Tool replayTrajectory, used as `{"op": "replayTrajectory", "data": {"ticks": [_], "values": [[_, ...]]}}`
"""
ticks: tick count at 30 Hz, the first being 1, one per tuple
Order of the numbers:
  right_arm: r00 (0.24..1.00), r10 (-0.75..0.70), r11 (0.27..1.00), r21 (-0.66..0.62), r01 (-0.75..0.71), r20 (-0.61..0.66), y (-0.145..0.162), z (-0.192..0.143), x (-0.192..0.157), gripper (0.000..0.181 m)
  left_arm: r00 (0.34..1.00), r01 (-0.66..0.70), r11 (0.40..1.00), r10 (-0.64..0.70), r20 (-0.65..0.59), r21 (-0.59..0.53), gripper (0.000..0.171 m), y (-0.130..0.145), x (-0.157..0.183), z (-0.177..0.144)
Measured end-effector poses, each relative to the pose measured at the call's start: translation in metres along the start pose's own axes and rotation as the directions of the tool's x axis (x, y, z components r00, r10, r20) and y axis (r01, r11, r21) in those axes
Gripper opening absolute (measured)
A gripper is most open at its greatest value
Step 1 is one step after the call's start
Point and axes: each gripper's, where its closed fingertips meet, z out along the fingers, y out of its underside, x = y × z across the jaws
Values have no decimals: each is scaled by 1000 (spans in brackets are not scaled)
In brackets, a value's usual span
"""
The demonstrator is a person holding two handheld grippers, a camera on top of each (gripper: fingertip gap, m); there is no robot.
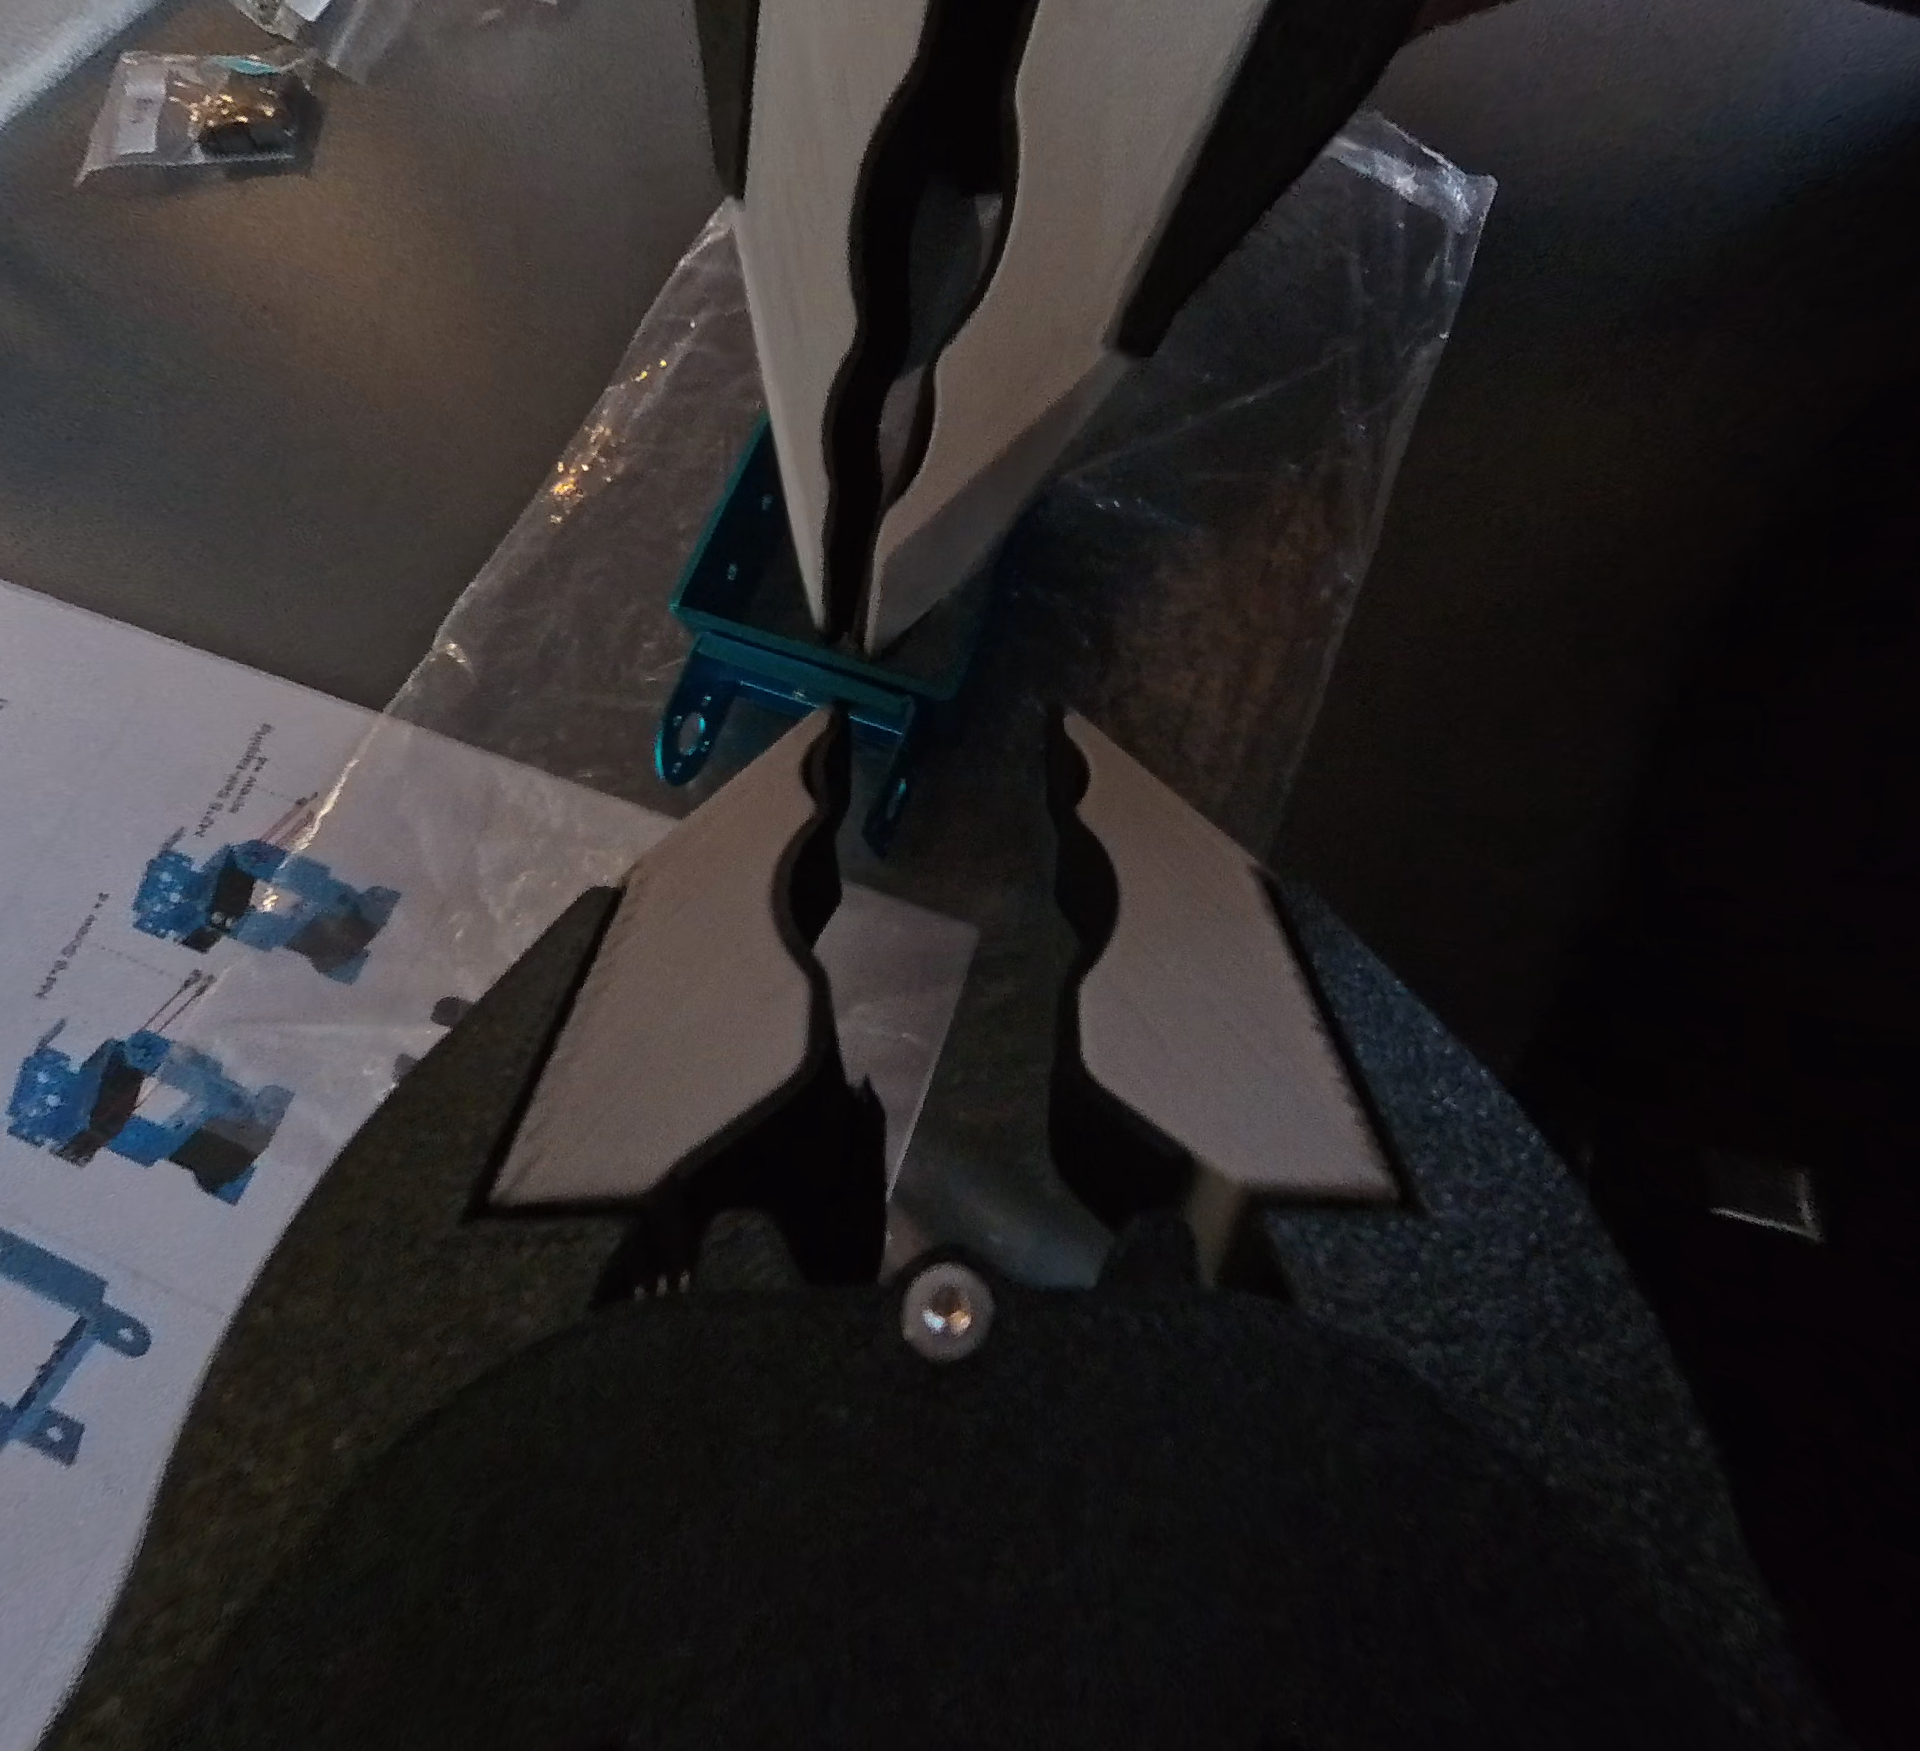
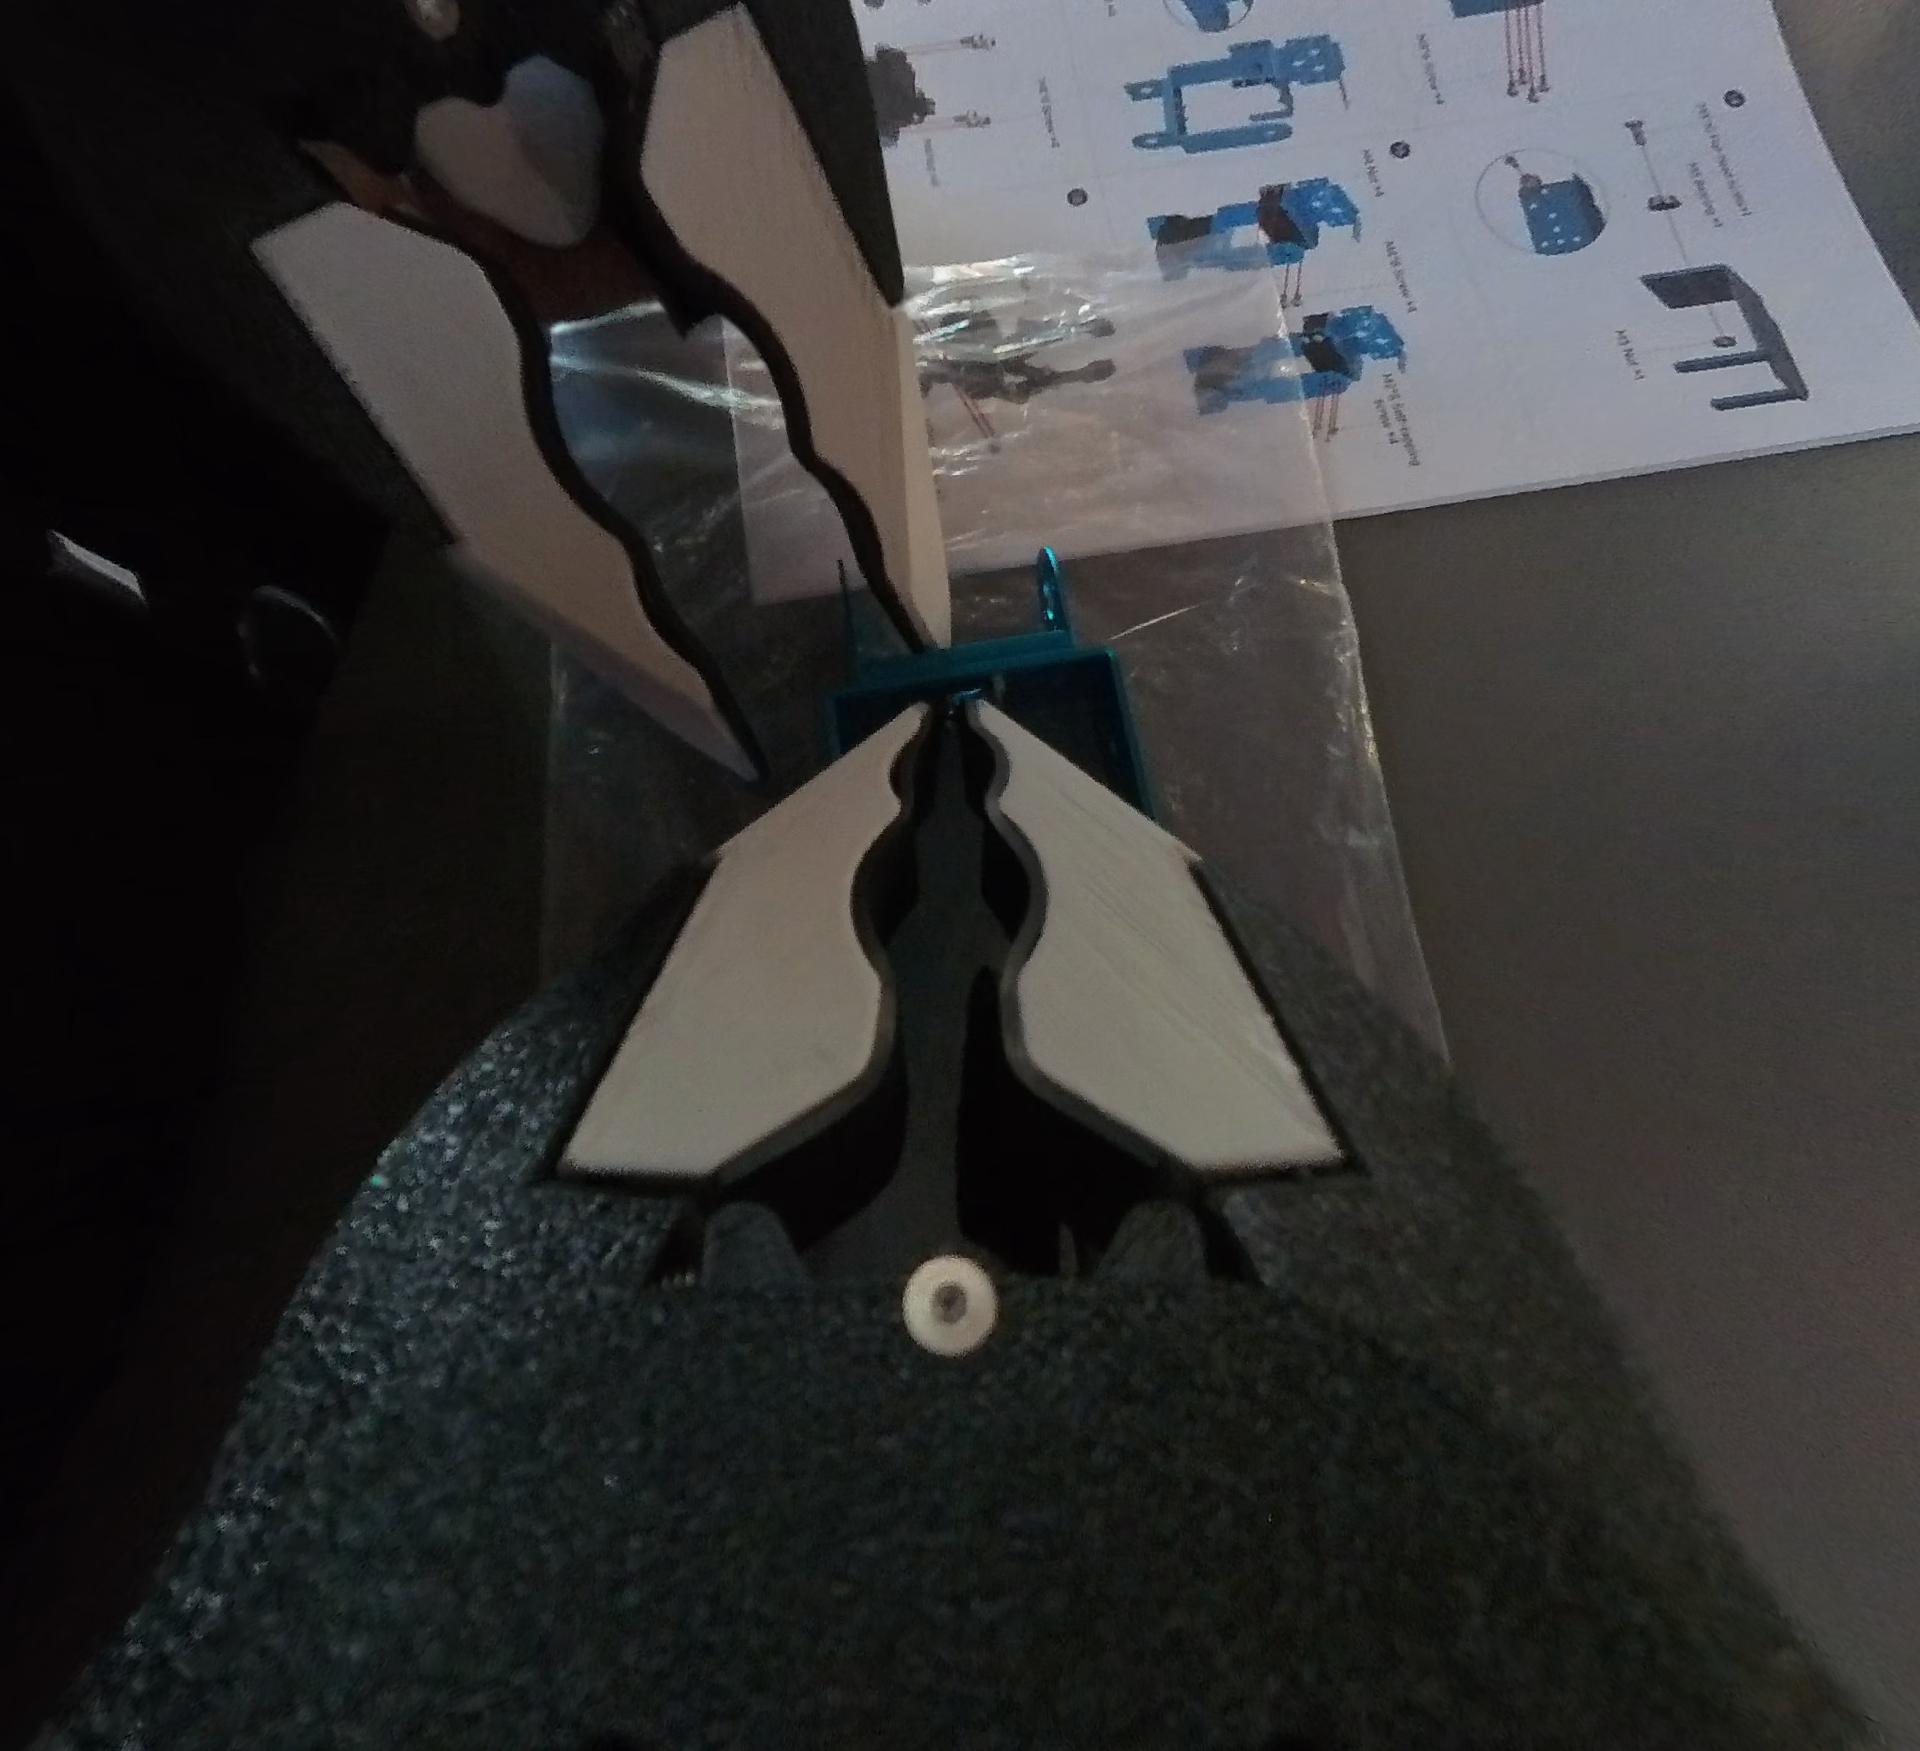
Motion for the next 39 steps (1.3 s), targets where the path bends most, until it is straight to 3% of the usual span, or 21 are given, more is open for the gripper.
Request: {"op": "replayTrajectory", "data": {"ticks": [8,14,18,20,22,26,30,39], "values": [[994,98,979,176,-104,45,-21,-22,3,4,1000,10,1000,-11,17,22,37,-2,-6,-7],[986,148,932,322,-166,80,-44,-38,10,3,987,158,966,-149,-60,206,37,-30,-19,-31],[963,218,824,499,-269,159,-69,-64,19,3,944,324,887,-279,-177,329,37,-52,-30,-46],[930,250,735,572,-364,270,-82,-78,19,3,919,389,824,-318,-231,412,36,-69,-35,-55],[863,301,623,601,-501,407,-91,-90,24,3,936,352,798,-303,-180,489,36,-82,-43,-60],[691,347,400,567,-720,634,-98,-102,34,2,983,124,839,-178,53,529,33,-98,-54,-61],[559,298,264,496,-827,774,-101,-109,34,2,980,107,798,-185,72,593,30,-115,-55,-74],[522,258,289,451,-845,813,-107,-103,14,2,975,106,747,-208,80,656,27,-122,-49,-85]]}}
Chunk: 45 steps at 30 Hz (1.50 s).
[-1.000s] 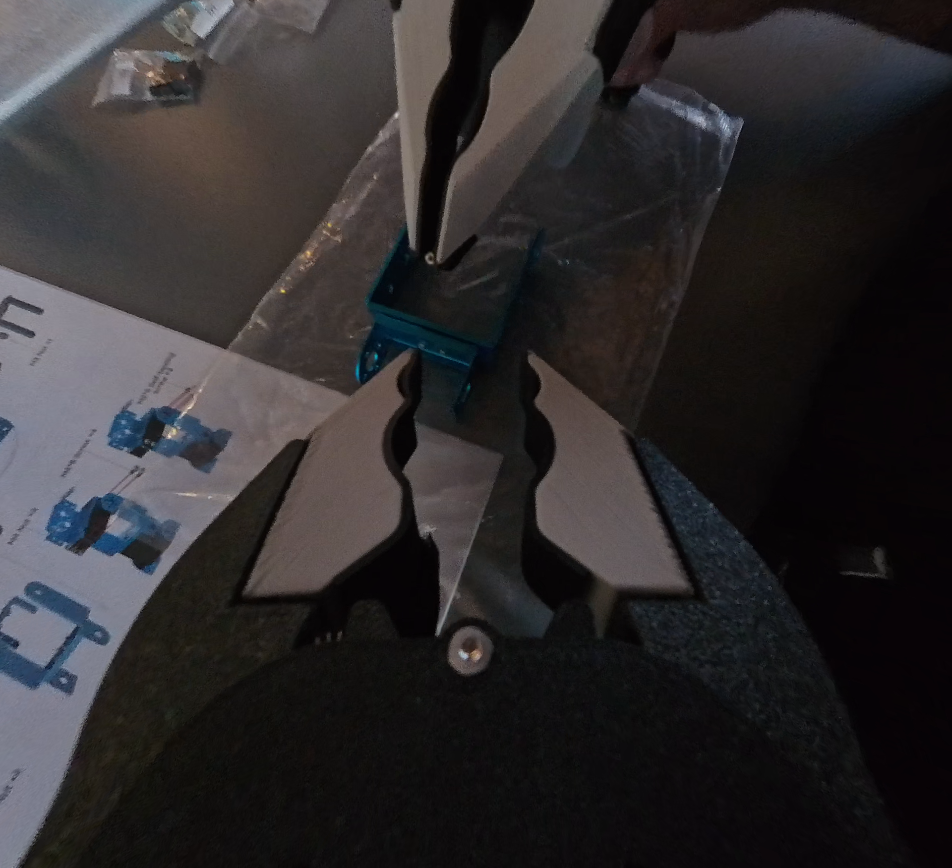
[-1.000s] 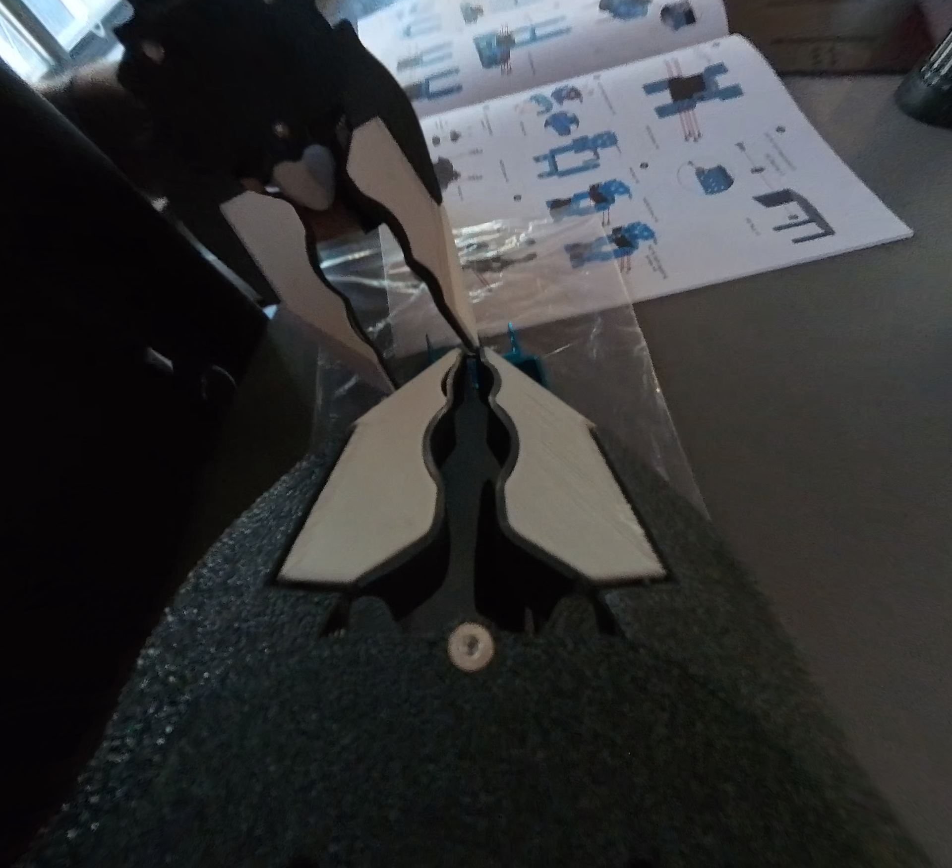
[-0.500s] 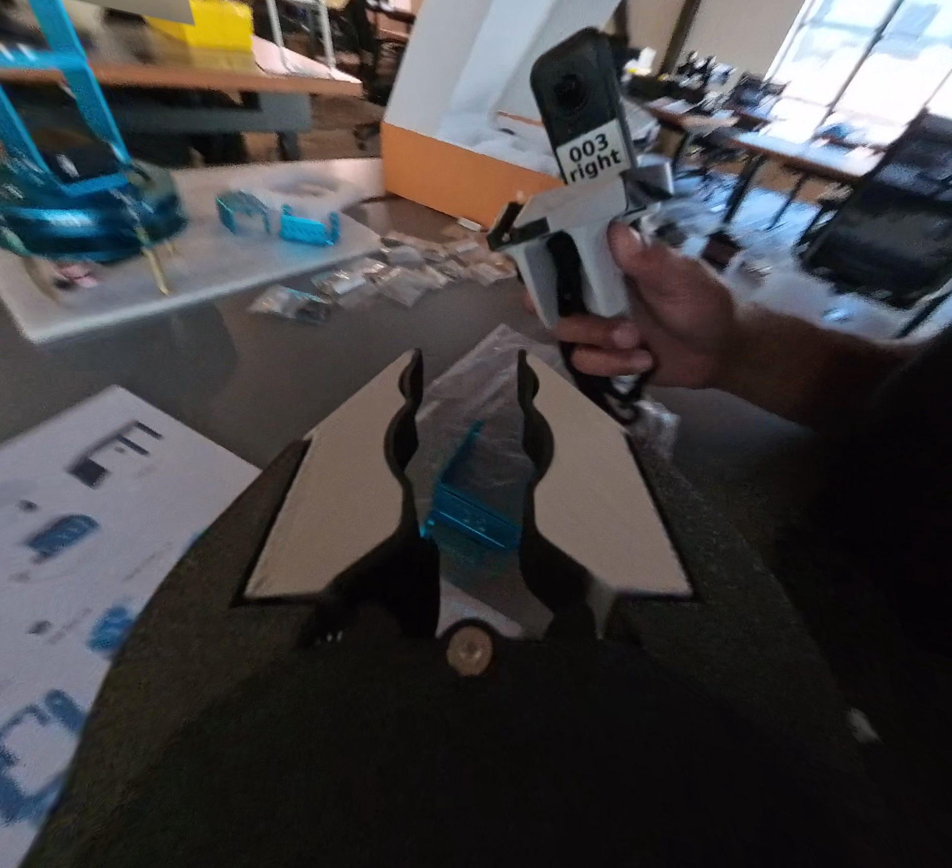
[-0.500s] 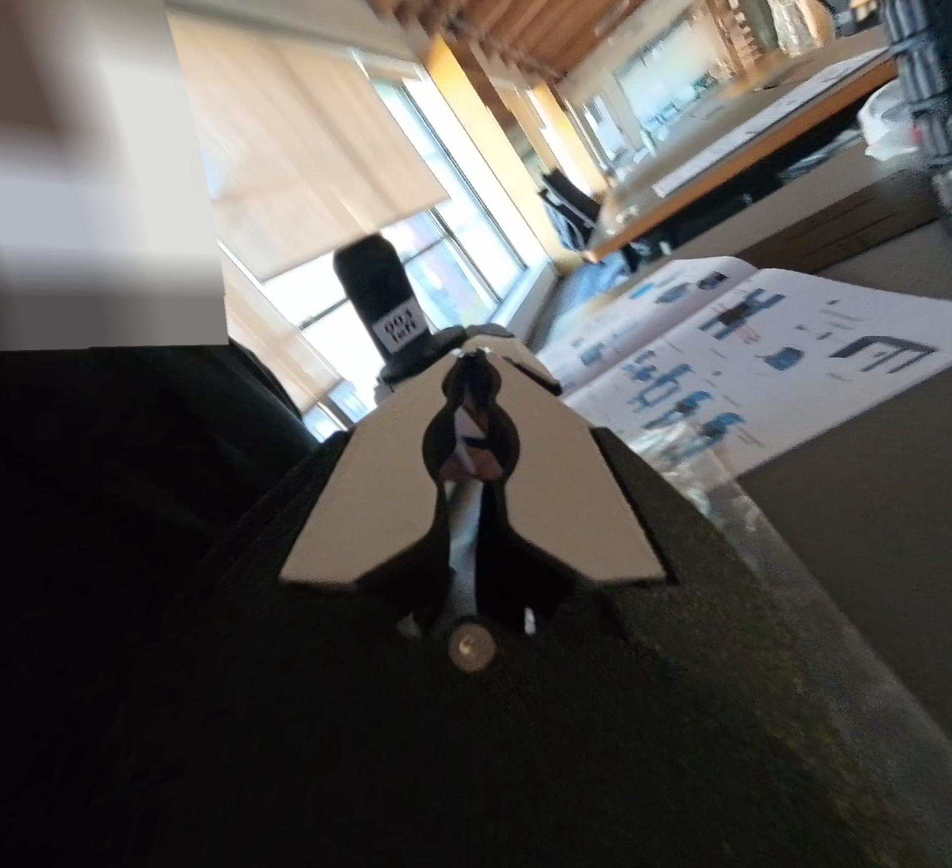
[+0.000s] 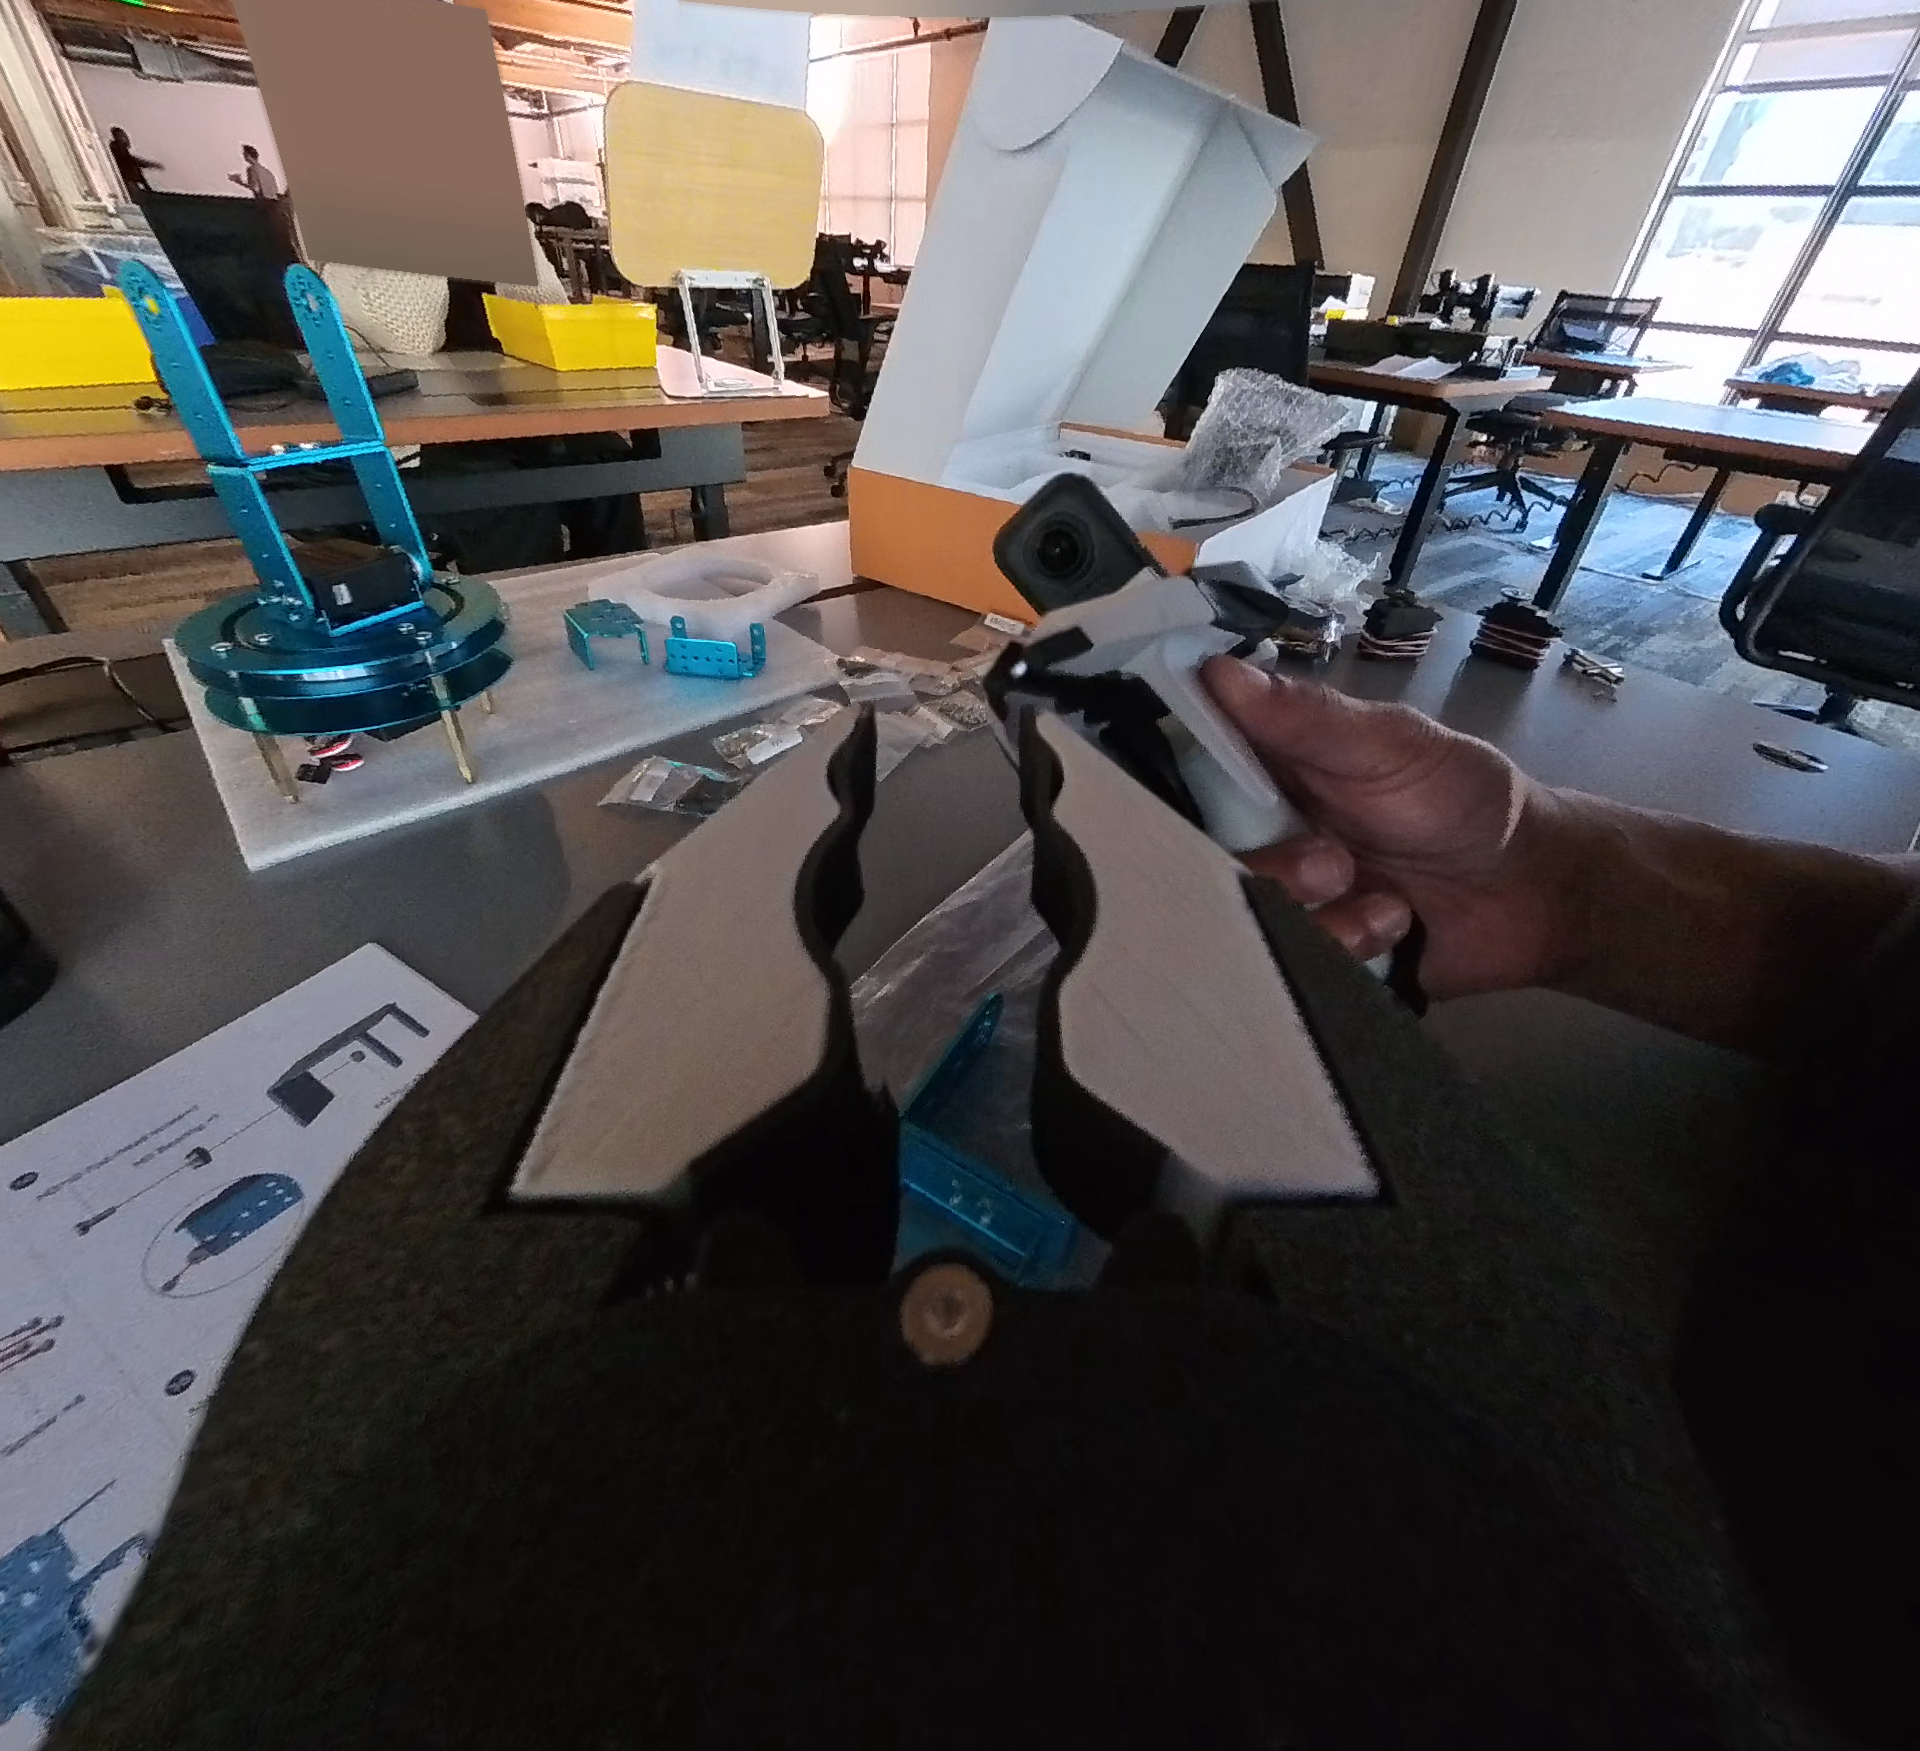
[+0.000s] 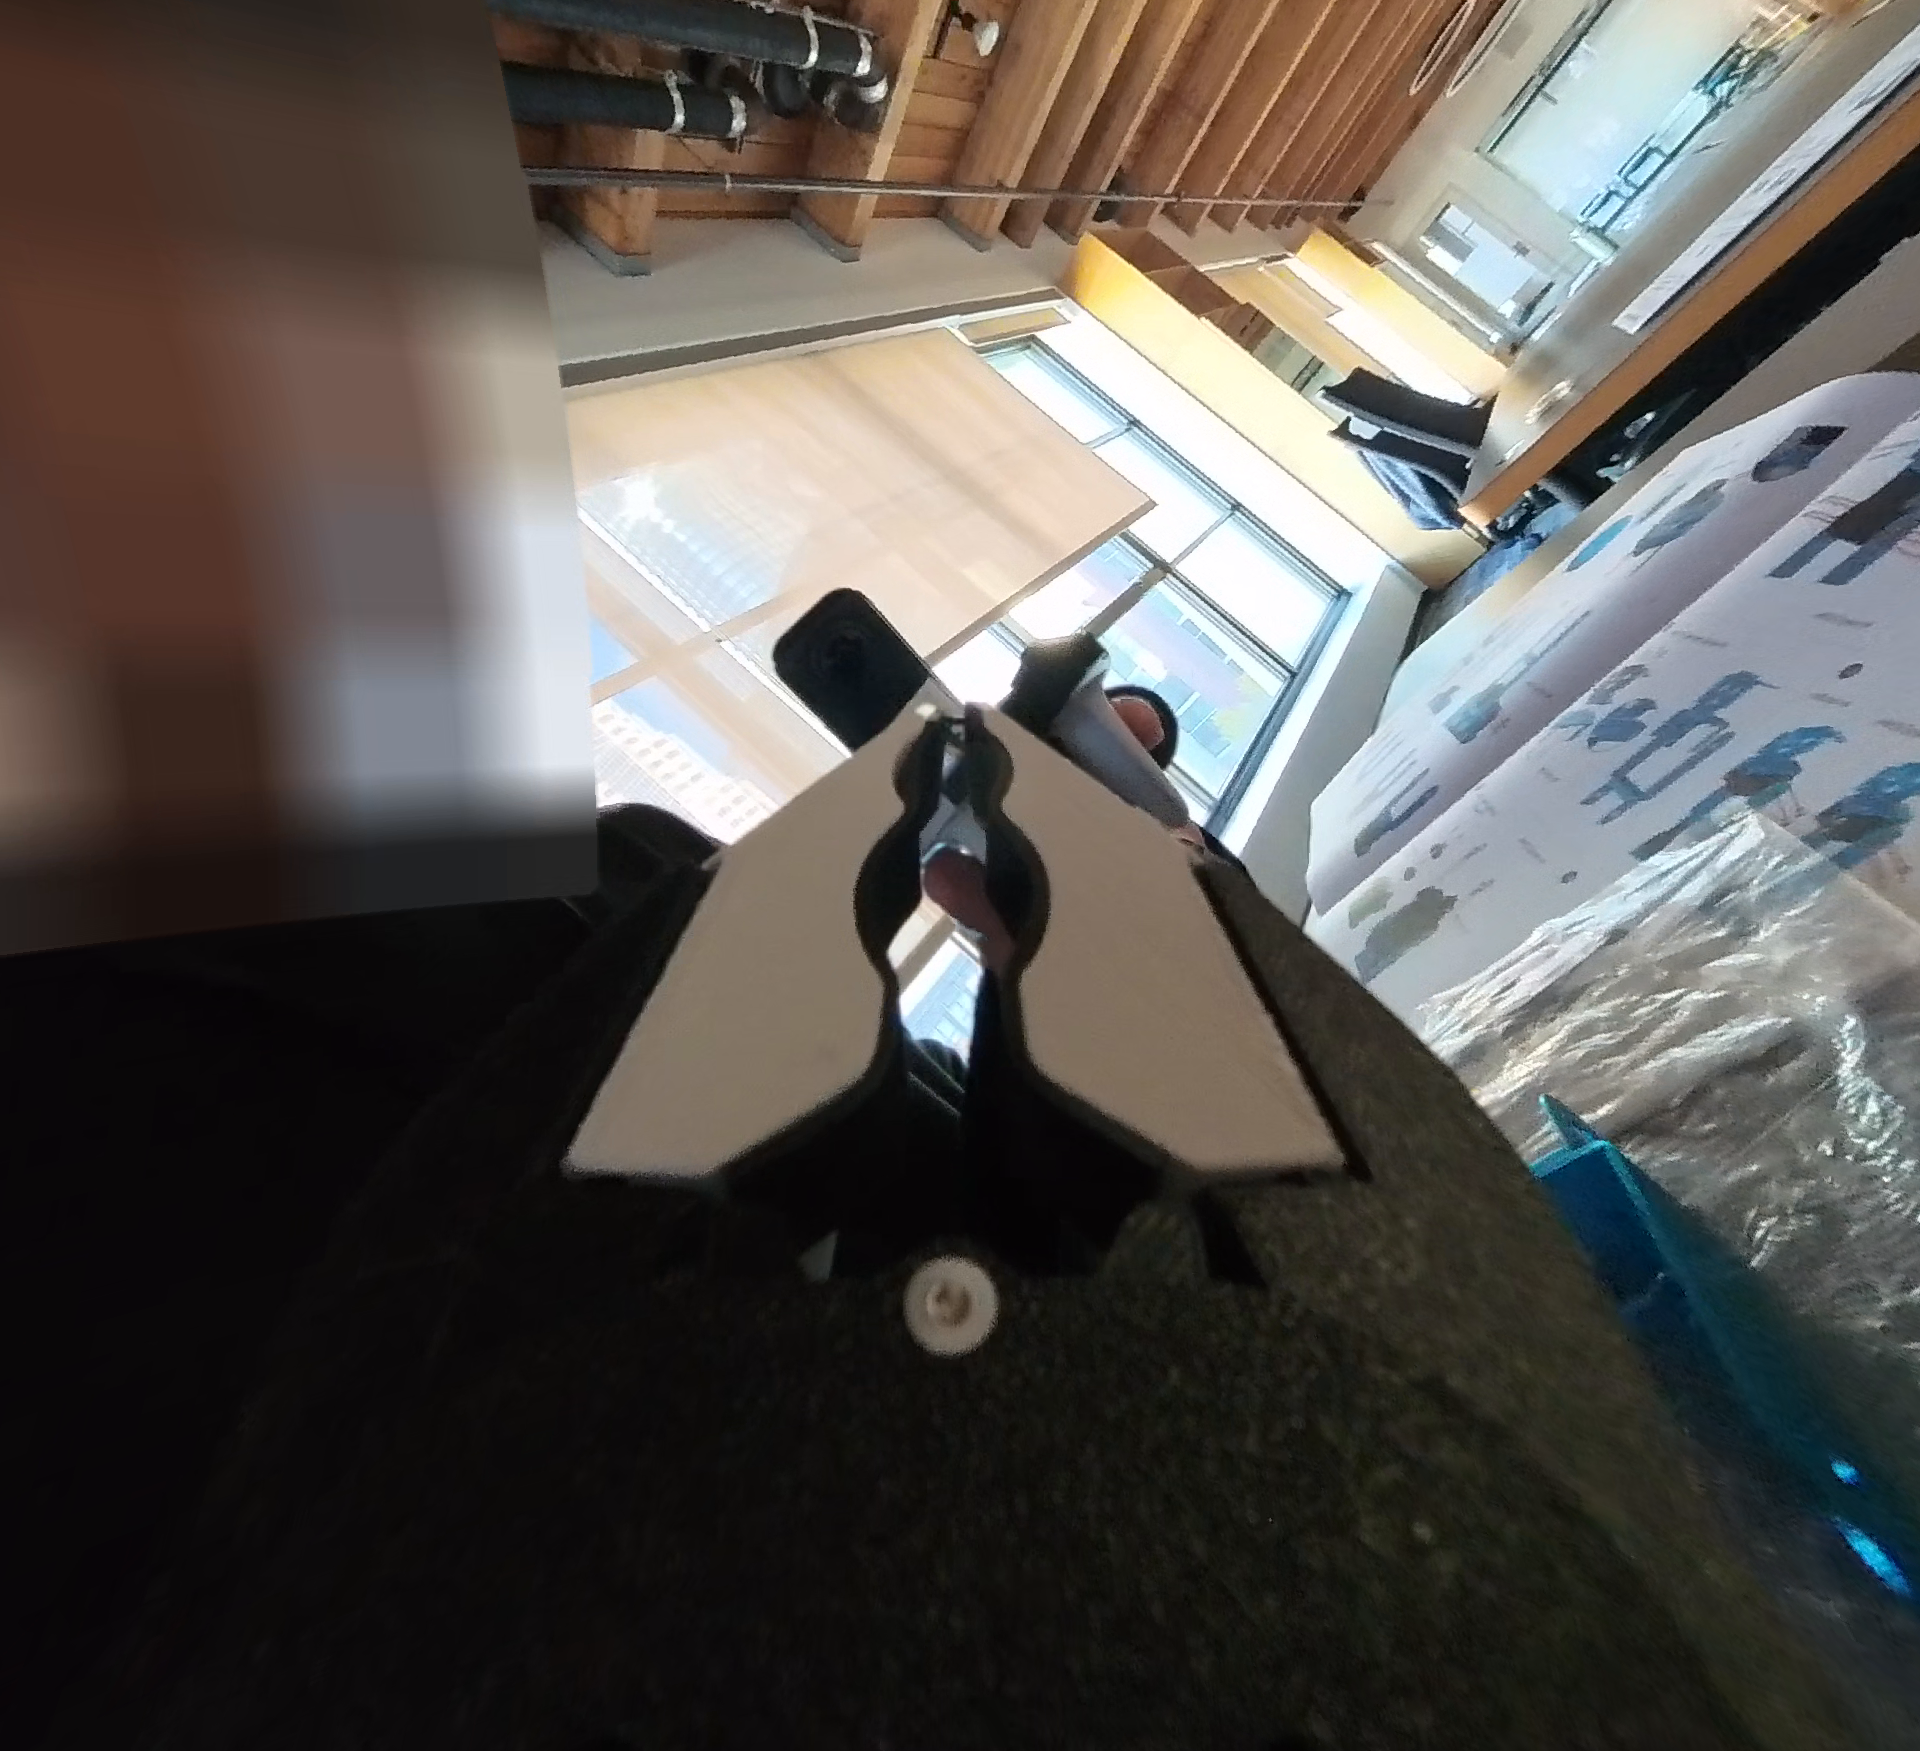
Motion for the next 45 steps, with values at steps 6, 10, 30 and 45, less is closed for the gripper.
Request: {"op": "replayTrajectory", "data": {"ticks": [6,10,30,45], "values": [[1000,-14,999,-32,14,-3,4,3,1,3,1000,7,1000,-7,4,13,27,-2,0,-3],[999,-33,998,-50,32,-22,7,2,3,2,1000,4,1000,-4,-2,-3,27,1,-1,-4],[988,-126,987,-112,116,-91,12,-2,12,2,1000,16,999,-17,-20,-28,28,10,-3,-6],[985,-142,982,-138,127,-98,16,-3,13,2,1000,13,999,-14,-21,-34,28,13,-1,-7]]}}
